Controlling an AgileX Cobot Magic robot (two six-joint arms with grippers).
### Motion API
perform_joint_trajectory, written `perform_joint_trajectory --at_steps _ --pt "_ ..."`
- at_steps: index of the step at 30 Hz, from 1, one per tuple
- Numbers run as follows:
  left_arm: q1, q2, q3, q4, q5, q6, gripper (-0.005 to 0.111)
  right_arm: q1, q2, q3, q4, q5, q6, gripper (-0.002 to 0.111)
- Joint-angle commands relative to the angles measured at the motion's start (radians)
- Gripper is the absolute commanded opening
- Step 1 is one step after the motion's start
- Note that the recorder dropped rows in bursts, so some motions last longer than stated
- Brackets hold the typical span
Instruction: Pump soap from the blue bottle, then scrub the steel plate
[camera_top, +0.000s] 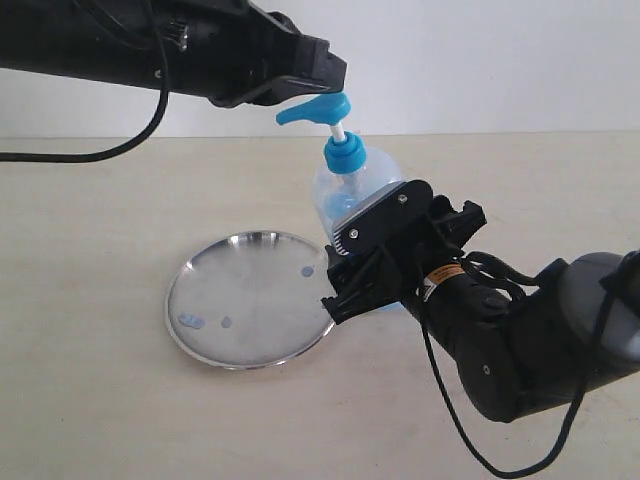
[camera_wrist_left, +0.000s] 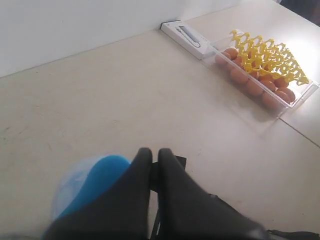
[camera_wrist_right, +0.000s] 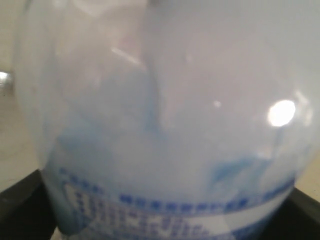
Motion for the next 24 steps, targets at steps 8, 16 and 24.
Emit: perform_joint_trajectory --at_steps 8,16,24 --pt "0.003 0.046 0.003 -0.024 -0.077 0.048 0.004 -0.001 -0.001 0.002 -0.003 0.027 -0.015 0.0" --pt "0.003 0.104 0.003 -0.022 -0.011 0.048 0.004 -0.001 -0.001 0.002 -0.003 0.027 -0.015 0.0" --pt "0.003 0.112 0.003 -0.022 -0.001 0.048 0.004 -0.001 -0.001 0.002 -0.003 0.027 -0.015 0.0"
